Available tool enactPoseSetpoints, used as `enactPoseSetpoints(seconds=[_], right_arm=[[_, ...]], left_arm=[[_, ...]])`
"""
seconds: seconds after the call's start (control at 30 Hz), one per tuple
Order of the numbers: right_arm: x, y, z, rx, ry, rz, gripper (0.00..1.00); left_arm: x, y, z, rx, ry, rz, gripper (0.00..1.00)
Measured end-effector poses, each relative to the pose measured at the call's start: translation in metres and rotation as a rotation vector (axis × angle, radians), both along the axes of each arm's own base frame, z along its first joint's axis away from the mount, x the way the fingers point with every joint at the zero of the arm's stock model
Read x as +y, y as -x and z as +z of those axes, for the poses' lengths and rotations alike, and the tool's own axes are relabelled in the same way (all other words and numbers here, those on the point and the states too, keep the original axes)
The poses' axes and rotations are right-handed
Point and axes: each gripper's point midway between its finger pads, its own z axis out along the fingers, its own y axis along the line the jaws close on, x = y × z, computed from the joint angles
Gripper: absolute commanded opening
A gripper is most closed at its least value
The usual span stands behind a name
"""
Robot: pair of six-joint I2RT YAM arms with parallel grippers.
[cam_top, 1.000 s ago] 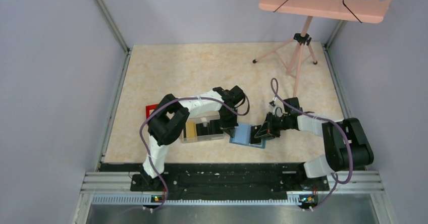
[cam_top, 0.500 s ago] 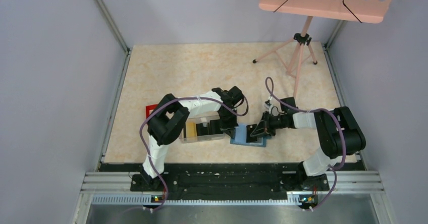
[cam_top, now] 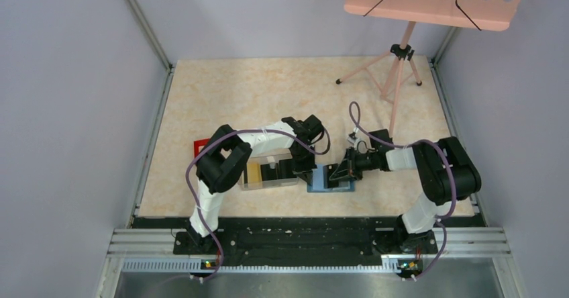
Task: Put the credit cards into the card holder
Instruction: Insert the credit card into the card holder.
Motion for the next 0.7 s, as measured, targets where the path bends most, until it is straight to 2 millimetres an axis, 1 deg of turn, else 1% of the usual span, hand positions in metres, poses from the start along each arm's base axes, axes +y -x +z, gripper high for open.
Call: enactPoseSetpoints(seconds=[0.1, 0.27, 0.37, 0.47, 0.57, 0.7], right_arm=[[0.0, 0.003, -0.005, 0.027, -0.002, 0.005, 0.0], [0.008, 0.004, -0.004, 0.02, 0.004, 0.042, 0.07], [0.013, 0.006, -0.005, 0.014, 0.036, 0.069, 0.19], [0.014, 0.007, -0.005, 0.017, 0.081, 0.086, 0.31], [0.012, 0.004, 0.001, -0.008, 0.128, 0.092, 0.38], [0.007, 0.0, 0.008, -0.057, 0.205, 0.097, 0.44]], left_arm=[[0.0, 0.001, 0.0, 0.001, 0.0, -0.001, 0.02], [0.0, 0.001, 0.0, 0.002, -0.002, -0.004, 0.02], [0.0, 0.002, 0.0, 0.001, -0.003, -0.004, 0.02], [0.0, 0.002, 0.0, 0.001, -0.003, -0.005, 0.02], [0.0, 0.002, 0.0, 0.001, -0.003, -0.005, 0.02], [0.0, 0.002, 0.0, -0.001, -0.004, -0.01, 0.02]])
